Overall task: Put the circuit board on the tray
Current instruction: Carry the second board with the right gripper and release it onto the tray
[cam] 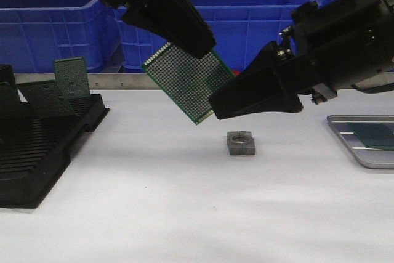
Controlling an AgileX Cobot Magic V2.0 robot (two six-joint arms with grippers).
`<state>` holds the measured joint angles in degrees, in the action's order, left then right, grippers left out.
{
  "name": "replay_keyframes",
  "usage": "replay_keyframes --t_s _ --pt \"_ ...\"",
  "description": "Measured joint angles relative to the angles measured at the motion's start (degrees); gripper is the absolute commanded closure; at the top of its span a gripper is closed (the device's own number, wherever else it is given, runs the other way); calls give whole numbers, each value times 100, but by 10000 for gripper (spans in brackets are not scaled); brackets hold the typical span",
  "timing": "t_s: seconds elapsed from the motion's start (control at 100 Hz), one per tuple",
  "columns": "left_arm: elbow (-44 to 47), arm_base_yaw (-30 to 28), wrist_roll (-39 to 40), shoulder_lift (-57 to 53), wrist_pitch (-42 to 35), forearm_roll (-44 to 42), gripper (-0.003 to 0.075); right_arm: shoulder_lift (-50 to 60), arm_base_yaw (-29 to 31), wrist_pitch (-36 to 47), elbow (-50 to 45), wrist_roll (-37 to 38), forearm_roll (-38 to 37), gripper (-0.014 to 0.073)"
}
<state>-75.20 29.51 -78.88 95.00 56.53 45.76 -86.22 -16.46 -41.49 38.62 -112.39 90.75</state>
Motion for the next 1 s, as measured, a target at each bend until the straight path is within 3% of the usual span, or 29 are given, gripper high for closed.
replay_keyframes --t_s 0.15,0.23,0.29,0.42,0.48,0.73,1.0 --pt "0 0 0 0 0 0 727 0 0 0 0 0 0 535" --pt "0 0 0 0 0 0 632 0 0 0 0 0 0 651" --pt "0 0 -4 0 -23 0 544 0 0 -28 0 -39 -28 659" --pt "-10 0 -4 0 -96 12 270 0 -47 -146 0 -50 -58 662" --pt "-10 0 -4 0 -61 21 209 0 -47 -94 0 -50 -33 662" --pt "-194 -240 18 -66 -48 -50 192 0 329 165 0 647 -11 662" --pt "-364 -663 303 -275 -10 -50 192 0 1751 248 0 2279 -546 662"
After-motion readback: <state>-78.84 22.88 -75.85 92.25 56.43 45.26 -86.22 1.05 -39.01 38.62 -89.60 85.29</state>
